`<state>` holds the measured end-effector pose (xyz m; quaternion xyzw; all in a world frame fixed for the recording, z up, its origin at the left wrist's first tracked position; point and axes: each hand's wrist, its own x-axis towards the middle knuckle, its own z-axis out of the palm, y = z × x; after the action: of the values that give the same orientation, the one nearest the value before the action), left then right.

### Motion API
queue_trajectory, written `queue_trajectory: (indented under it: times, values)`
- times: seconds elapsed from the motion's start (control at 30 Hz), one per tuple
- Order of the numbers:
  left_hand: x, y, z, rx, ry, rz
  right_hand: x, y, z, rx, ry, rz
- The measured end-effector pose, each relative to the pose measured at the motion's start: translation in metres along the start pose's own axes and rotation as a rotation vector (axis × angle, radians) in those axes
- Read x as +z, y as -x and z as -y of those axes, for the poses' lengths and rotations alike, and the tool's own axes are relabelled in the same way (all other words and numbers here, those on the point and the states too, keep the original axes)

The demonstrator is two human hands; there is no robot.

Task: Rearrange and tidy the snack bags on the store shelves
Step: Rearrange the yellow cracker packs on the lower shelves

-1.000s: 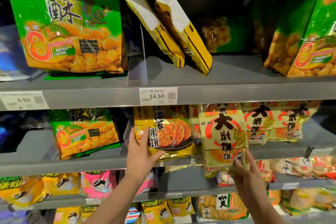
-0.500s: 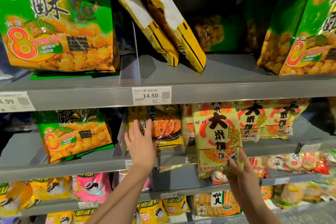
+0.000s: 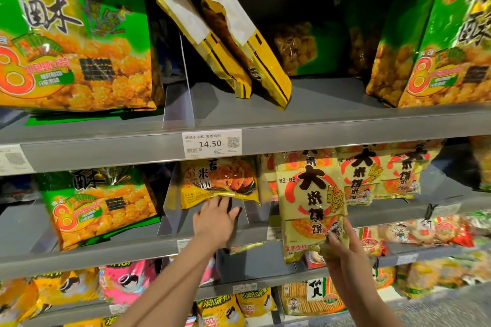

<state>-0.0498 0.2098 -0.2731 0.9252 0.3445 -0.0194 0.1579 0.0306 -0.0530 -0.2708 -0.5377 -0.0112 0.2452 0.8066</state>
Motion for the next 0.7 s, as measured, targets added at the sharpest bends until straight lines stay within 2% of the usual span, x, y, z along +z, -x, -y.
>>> queue_trajectory:
  times: [0.1,0.17,0.27,0.47,0.7]
  values:
    - [-0.014,-0.023,0.001,-0.069,-0.088,0.167,0.000,0.000,-0.001,0.001,-0.016,-0.007]
    - [-0.017,-0.023,-0.003,-0.068,-0.151,0.173,-0.001,0.000,0.000,0.000,-0.040,-0.001]
    - [-0.010,-0.005,-0.012,0.016,-0.185,0.061,-0.001,-0.002,-0.002,0.003,-0.052,0.018]
    - [-0.003,0.027,-0.020,0.114,-0.058,-0.107,0.005,-0.006,-0.002,-0.011,-0.109,0.043]
    - [0.007,0.071,-0.042,0.350,0.213,-0.258,0.033,-0.019,0.010,-0.037,-0.252,0.057]
